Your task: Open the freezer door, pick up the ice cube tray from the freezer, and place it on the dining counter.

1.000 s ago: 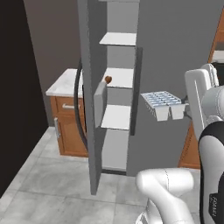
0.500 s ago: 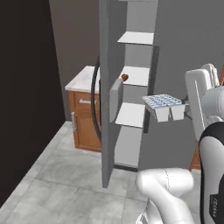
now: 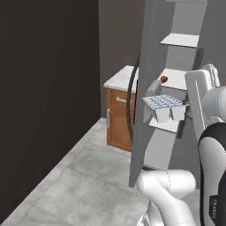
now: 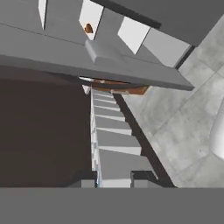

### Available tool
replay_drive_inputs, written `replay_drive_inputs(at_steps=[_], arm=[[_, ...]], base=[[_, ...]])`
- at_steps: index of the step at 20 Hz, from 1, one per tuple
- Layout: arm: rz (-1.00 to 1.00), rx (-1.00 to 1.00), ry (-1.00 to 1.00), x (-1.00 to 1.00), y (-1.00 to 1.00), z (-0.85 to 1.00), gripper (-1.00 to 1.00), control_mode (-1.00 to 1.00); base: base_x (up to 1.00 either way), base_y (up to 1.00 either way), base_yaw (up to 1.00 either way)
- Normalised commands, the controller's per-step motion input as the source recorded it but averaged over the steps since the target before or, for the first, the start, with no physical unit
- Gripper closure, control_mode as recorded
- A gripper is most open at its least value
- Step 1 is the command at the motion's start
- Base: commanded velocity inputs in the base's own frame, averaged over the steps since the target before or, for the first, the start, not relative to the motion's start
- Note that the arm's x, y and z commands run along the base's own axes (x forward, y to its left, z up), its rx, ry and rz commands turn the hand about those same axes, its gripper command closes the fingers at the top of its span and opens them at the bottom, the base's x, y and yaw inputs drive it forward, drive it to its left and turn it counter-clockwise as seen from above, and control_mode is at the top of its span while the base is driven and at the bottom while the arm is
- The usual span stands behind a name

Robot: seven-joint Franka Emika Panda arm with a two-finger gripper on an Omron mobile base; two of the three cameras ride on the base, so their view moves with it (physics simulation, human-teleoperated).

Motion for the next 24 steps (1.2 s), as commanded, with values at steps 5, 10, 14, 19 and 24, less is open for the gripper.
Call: replay_drive_inputs(at_steps=[5,10,14,19,24], arm=[[0.0,0.0,0.0,0.0,0.0,0.0,1.0,1.0],[0.0,0.0,0.0,0.0,0.0,0.0,1.0,1.0],[0.0,0.0,0.0,0.0,0.0,0.0,1.0,1.0],[0.0,0.0,0.0,0.0,0.0,0.0,1.0,1.0],[0.0,0.0,0.0,0.0,0.0,0.0,1.0,1.0]], base=[[-0.12,0.0,0.72],[0.0,0.0,0.85],[0.0,0.0,0.95],[0.0,0.0,0.99],[0.0,0.0,0.99]])
